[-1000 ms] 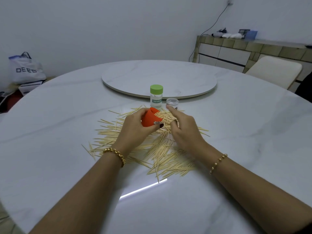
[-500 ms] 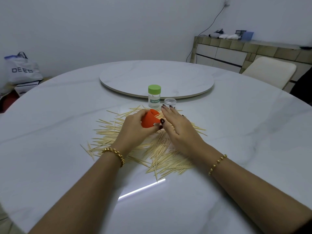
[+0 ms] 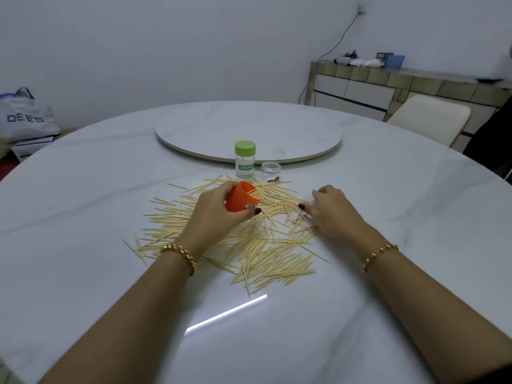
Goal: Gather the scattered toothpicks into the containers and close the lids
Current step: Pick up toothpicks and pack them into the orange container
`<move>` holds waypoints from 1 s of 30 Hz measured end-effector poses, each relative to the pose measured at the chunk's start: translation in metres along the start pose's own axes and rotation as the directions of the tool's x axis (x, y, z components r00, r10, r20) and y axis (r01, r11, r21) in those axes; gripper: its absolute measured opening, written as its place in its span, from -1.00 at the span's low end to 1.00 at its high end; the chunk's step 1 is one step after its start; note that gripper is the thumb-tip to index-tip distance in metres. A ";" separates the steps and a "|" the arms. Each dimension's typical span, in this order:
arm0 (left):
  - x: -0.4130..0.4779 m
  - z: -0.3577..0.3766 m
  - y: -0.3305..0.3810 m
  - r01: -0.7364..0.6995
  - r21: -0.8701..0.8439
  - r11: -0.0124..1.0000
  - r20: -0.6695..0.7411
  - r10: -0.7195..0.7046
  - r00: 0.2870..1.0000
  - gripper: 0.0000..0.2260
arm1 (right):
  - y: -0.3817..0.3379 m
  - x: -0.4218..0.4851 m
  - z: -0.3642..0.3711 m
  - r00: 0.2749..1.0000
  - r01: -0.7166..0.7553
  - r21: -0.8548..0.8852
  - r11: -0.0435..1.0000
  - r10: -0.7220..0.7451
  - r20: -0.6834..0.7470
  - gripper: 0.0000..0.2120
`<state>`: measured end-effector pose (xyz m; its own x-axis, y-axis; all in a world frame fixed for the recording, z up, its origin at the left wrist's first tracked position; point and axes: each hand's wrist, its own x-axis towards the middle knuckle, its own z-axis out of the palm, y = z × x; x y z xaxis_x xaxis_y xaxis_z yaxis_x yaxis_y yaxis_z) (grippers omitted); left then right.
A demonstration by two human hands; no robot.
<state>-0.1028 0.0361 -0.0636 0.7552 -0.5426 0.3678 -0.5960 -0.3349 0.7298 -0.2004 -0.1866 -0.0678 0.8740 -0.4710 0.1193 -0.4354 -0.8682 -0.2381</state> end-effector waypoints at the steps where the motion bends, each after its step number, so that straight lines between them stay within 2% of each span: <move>1: 0.000 0.000 0.000 -0.001 -0.003 1.000 0.001 0.001 1.000 -0.47 | 0.001 0.000 0.001 1.000 -0.006 -0.005 1.000 0.006 0.018 -0.63; 5: -0.001 0.000 0.001 -0.006 -0.002 1.000 -0.005 0.006 1.000 -0.50 | -0.006 -0.004 0.005 0.999 0.043 0.041 0.998 -0.043 -0.019 -0.65; 10: -0.002 -0.001 0.001 -0.010 0.009 1.000 -0.011 0.010 1.000 -0.54 | -0.024 -0.010 0.013 0.978 0.145 0.060 0.988 -0.134 -0.160 -0.76; 16: -0.001 0.001 -0.001 0.001 0.007 1.000 -0.005 -0.001 1.000 -0.50 | -0.027 -0.012 0.017 0.954 0.144 0.029 0.989 -0.131 -0.268 -0.79; 22: -0.001 0.001 -0.001 0.004 0.003 1.000 -0.005 -0.004 1.000 -0.49 | -0.022 -0.009 0.014 0.947 0.122 0.036 0.992 -0.105 -0.304 -0.79; 30: -0.001 0.000 -0.001 0.013 0.013 1.000 -0.001 -0.013 1.000 -0.48 | -0.020 -0.008 0.008 0.897 0.182 0.148 0.972 -0.102 -0.431 -0.82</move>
<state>-0.1026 0.0366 -0.0650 0.7632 -0.5371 0.3592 -0.5898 -0.3522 0.7267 -0.1968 -0.1640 -0.0714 0.7352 -0.4008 0.5467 -0.2324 -0.9066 -0.3522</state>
